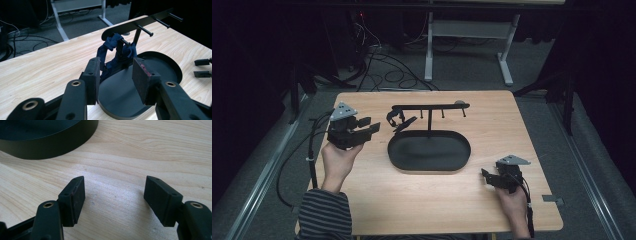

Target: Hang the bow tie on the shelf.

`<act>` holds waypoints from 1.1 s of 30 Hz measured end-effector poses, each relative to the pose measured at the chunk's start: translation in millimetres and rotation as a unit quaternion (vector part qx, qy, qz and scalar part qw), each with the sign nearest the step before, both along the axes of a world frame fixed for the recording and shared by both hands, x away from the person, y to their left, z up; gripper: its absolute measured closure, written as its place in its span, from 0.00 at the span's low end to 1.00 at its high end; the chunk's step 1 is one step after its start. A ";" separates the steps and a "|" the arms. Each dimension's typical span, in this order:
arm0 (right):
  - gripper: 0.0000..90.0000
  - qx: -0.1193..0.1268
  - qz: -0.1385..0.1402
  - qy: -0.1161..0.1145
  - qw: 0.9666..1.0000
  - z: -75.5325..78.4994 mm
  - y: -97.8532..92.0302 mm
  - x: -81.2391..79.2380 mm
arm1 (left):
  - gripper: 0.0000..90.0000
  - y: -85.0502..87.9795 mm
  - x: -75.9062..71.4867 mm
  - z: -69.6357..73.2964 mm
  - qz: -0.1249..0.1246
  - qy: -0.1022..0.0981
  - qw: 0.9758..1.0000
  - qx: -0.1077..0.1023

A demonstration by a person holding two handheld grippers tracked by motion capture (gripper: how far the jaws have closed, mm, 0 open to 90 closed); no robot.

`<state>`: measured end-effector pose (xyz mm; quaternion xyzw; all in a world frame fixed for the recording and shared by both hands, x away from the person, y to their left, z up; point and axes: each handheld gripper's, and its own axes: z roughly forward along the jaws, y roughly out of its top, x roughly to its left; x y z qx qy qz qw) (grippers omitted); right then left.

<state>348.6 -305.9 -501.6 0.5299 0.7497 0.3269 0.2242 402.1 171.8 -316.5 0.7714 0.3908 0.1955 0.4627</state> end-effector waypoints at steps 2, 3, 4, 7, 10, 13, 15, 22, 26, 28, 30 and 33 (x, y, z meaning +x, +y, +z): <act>0.39 0.000 0.000 0.000 1.000 0.0 0.0 0.0 | 0.65 1.2 -1.5 -0.5 0.001 0.000 1.000 0.000; 0.39 0.000 0.000 0.000 1.000 0.0 0.0 0.0 | 0.65 1.8 -2.2 -0.8 0.001 0.000 1.000 0.000; 0.39 -0.001 0.000 0.000 1.000 0.0 0.0 0.1 | 0.65 2.4 -3.0 -1.1 0.002 0.000 1.000 0.000; 0.39 -0.001 0.001 0.000 1.000 0.0 0.0 0.1 | 0.65 5.1 -6.7 -2.5 0.004 0.000 1.000 0.001; 0.39 -0.001 0.000 0.000 1.000 0.0 0.1 0.0 | 0.65 8.4 -9.3 -3.5 0.007 -0.002 1.000 -0.003; 0.39 -0.002 0.001 -0.001 1.000 -0.1 0.2 0.1 | 0.65 11.5 -11.4 -4.9 0.010 -0.002 1.000 -0.005; 0.39 -0.002 0.000 0.000 1.000 0.0 0.2 0.0 | 0.65 12.5 -12.1 -5.2 0.011 -0.002 1.000 -0.005; 0.39 -0.003 0.000 -0.002 1.000 -0.2 0.4 0.1 | 0.65 19.6 -17.7 -7.3 0.016 -0.002 1.000 -0.008; 0.39 -0.004 0.000 -0.002 1.000 -0.2 0.6 0.0 | 0.65 23.8 -19.5 -8.1 0.020 -0.003 1.000 -0.012; 0.39 -0.004 0.000 -0.002 1.000 -0.2 0.6 0.0 | 0.65 26.1 -20.9 -9.0 0.023 -0.003 1.000 -0.014; 0.39 -0.004 0.000 -0.002 1.000 -0.2 0.6 0.0 | 0.65 28.8 -22.7 -10.2 0.025 -0.001 1.000 -0.015; 0.39 -0.004 0.000 -0.002 1.000 -0.2 0.7 0.0 | 0.65 31.3 -24.0 -11.1 0.028 0.000 0.999 -0.016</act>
